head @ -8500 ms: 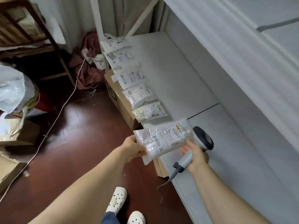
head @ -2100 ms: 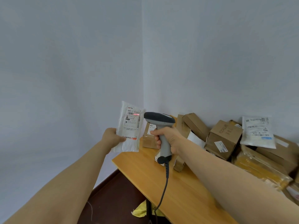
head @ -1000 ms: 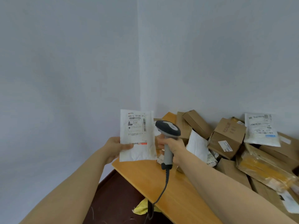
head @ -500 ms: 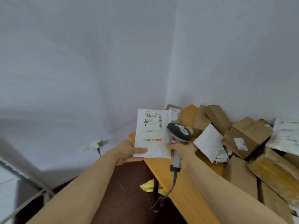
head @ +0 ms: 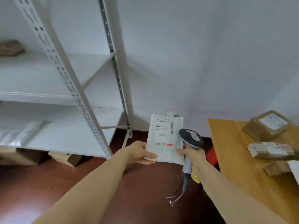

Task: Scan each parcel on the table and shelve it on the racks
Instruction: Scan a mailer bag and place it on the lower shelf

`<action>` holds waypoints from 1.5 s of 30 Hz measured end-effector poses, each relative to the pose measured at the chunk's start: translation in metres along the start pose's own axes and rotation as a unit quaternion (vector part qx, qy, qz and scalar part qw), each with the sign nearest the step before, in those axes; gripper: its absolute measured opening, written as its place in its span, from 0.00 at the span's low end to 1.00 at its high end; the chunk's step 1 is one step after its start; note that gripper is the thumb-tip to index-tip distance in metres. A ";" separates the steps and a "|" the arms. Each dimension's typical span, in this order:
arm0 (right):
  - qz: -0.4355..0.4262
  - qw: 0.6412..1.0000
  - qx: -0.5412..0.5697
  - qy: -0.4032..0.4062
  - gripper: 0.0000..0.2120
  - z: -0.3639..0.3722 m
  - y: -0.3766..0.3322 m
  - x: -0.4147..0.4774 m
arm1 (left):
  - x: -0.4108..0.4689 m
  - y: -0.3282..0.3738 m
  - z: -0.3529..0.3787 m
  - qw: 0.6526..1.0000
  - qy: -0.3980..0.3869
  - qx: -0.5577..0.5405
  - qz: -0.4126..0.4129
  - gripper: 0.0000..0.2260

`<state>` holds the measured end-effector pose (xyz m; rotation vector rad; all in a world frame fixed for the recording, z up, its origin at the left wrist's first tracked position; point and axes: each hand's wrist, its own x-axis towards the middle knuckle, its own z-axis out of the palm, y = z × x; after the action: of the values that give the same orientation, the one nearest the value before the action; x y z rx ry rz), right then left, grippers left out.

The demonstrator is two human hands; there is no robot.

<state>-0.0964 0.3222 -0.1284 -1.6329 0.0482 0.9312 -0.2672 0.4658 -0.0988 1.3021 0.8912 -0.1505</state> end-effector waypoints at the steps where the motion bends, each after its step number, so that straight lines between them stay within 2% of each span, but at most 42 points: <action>1: 0.003 1.000 -0.014 -0.017 0.21 0.019 0.004 -0.006 | -0.012 -0.009 -0.015 1.000 0.009 -0.010 -0.002 0.10; 6: 0.007 0.991 -0.083 -0.104 0.24 0.116 0.022 -0.031 | -0.071 -0.059 -0.093 0.993 0.060 -0.091 -0.037 0.10; 11: -0.002 0.977 -0.136 -0.166 0.24 0.229 0.044 -0.072 | -0.137 -0.112 -0.175 0.977 0.174 -0.123 -0.020 0.10; 14: -0.016 0.972 -0.150 -0.181 0.22 0.300 0.066 -0.100 | -0.177 -0.145 -0.230 0.961 0.237 -0.144 -0.003 0.12; 17: -0.019 0.968 -0.163 -0.187 0.25 0.371 0.091 -0.122 | -0.211 -0.182 -0.289 0.942 0.280 -0.182 0.013 0.08; 22: 0.016 0.955 -0.194 -0.225 0.25 0.455 0.124 -0.152 | -0.247 -0.222 -0.366 0.918 0.350 -0.188 0.016 0.13; 28: 0.006 0.963 -0.201 -0.181 0.19 0.533 0.142 -0.156 | -0.249 -0.241 -0.433 0.891 0.402 -0.209 0.019 0.08; 32: 0.016 0.966 -0.205 -0.159 0.21 0.597 0.145 -0.136 | -0.236 -0.256 -0.490 0.868 0.442 -0.227 -0.005 0.10; 37: 0.033 0.960 -0.233 -0.150 0.15 0.689 0.153 -0.098 | -0.215 -0.258 -0.579 0.849 0.479 -0.219 -0.039 0.10; 45: 0.074 0.950 -0.277 -0.122 0.15 0.832 0.169 -0.033 | -0.162 -0.274 -0.718 0.832 0.489 -0.246 -0.086 0.09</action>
<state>-0.6498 0.9581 -0.2333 -2.0306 -0.2883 1.3411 -0.8774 0.9502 -0.2012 0.7476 1.7771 0.6405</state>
